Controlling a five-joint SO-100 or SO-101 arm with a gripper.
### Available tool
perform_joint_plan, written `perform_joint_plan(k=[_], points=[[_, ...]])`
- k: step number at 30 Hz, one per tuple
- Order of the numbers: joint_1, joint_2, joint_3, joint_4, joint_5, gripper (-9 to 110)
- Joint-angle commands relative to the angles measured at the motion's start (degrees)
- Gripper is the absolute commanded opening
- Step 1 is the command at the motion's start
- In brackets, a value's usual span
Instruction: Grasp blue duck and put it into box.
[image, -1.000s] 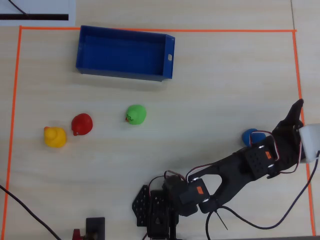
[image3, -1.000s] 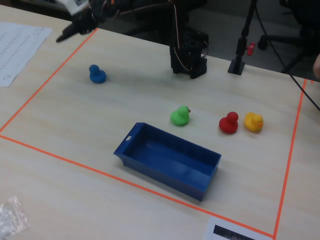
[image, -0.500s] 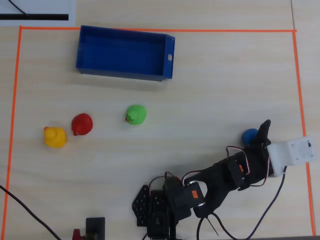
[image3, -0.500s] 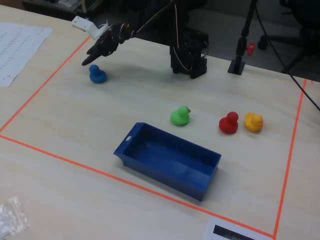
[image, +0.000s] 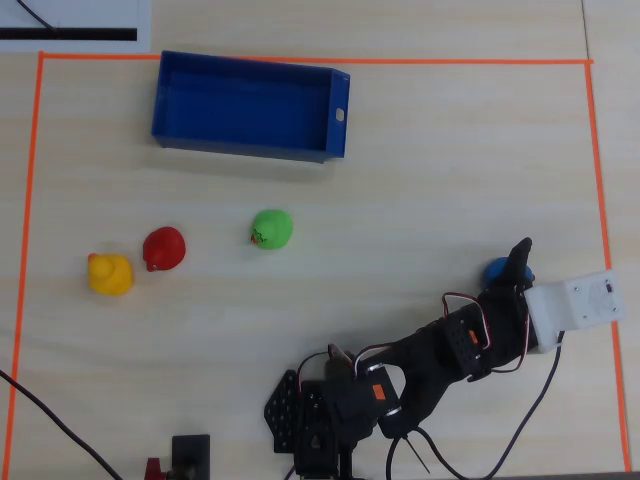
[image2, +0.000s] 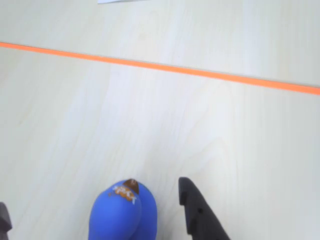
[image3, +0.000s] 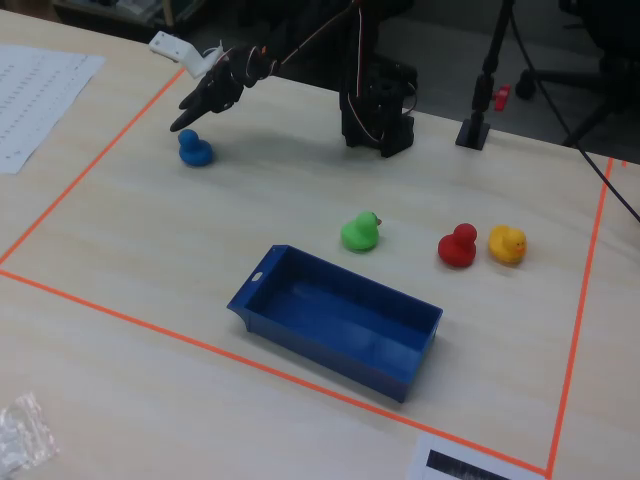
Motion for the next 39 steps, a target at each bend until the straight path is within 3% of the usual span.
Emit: perform_joint_plan(k=[1, 15, 18, 21, 26, 29, 33, 39], points=[[-1.32, -0.88, 1.93, -3.52, -0.35, 45], [-2.9, -10.99, 2.9, -11.87, -0.62, 44], [-3.25, -12.57, 1.14, -11.87, 0.0, 32], [-3.34, -13.27, 0.35, -12.22, 2.29, 0], [-3.78, -10.63, -0.09, -10.9, 6.15, 0], [-5.36, -5.45, -3.08, -1.85, 9.93, 0], [-10.9, 3.08, -13.01, 21.53, 16.0, 0], [-30.41, 14.77, -28.39, 56.43, 23.91, 0]])
